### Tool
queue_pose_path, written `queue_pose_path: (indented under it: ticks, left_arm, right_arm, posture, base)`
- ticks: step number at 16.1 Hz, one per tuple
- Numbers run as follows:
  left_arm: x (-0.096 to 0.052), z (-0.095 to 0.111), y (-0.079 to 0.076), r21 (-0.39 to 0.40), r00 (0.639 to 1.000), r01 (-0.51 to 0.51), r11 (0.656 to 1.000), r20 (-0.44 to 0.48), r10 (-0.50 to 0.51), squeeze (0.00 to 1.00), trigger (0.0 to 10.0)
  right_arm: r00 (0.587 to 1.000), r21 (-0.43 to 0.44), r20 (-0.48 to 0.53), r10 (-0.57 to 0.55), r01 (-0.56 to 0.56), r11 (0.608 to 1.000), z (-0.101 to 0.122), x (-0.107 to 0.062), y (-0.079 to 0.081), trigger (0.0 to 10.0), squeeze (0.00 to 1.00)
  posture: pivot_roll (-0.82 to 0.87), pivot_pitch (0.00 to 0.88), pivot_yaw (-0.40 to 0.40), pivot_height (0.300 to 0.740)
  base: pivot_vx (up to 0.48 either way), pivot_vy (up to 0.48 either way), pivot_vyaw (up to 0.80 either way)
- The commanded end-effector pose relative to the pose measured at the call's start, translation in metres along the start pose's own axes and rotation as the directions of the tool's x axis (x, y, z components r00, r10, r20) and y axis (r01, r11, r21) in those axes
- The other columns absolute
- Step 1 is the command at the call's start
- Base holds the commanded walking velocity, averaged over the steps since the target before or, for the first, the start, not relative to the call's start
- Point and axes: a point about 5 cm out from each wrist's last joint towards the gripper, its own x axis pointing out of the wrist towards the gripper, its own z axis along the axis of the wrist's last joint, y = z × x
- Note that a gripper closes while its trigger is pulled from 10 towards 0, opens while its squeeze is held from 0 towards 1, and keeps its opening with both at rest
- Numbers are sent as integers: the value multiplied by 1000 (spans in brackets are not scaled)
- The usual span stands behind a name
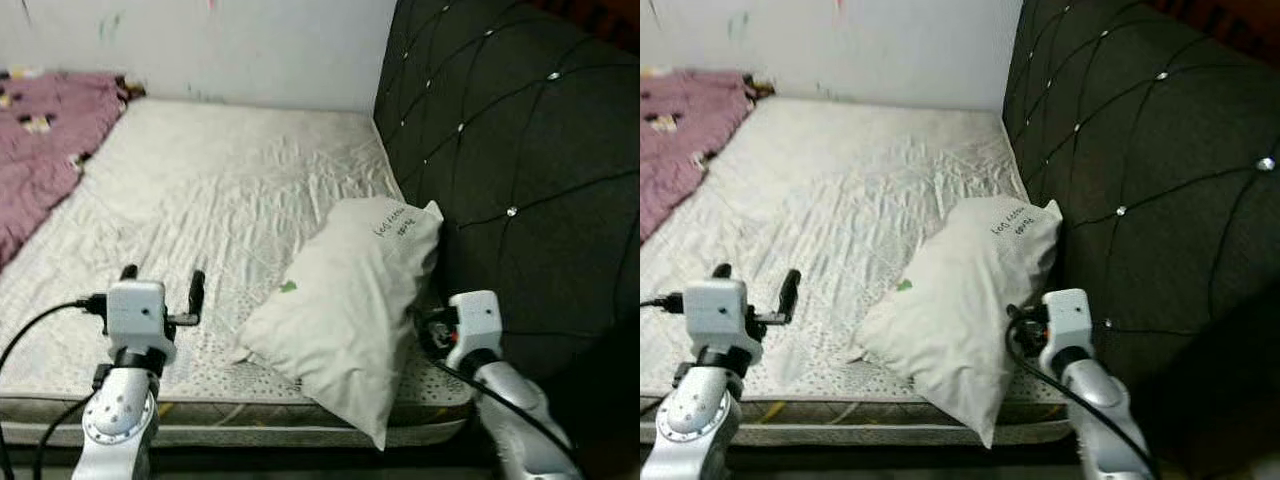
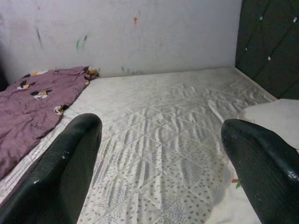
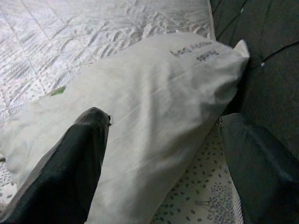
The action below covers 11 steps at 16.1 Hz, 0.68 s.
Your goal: Clean up the room
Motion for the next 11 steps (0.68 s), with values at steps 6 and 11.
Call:
queue_pose_path:
  ticks: [6, 11]
  left_arm:
    - [-4, 6, -3, -17, 1000, -3, 1000, 8, 3, 0, 10000]
    - [-4, 11, -11, -27, 999, 20, 999, 26, -20, 0, 10000]
  right_arm:
    - [999, 7, 32, 21, -22, 1000, 9, -1, 10, 10000, 0]
    - [997, -10, 65, 34, -34, 999, 14, -7, 9, 10000, 0]
  posture:
    - [-71, 61, -37, 740]
    - [-69, 57, -41, 728]
  base:
    - [0, 0, 0]
    - [0, 0, 0]
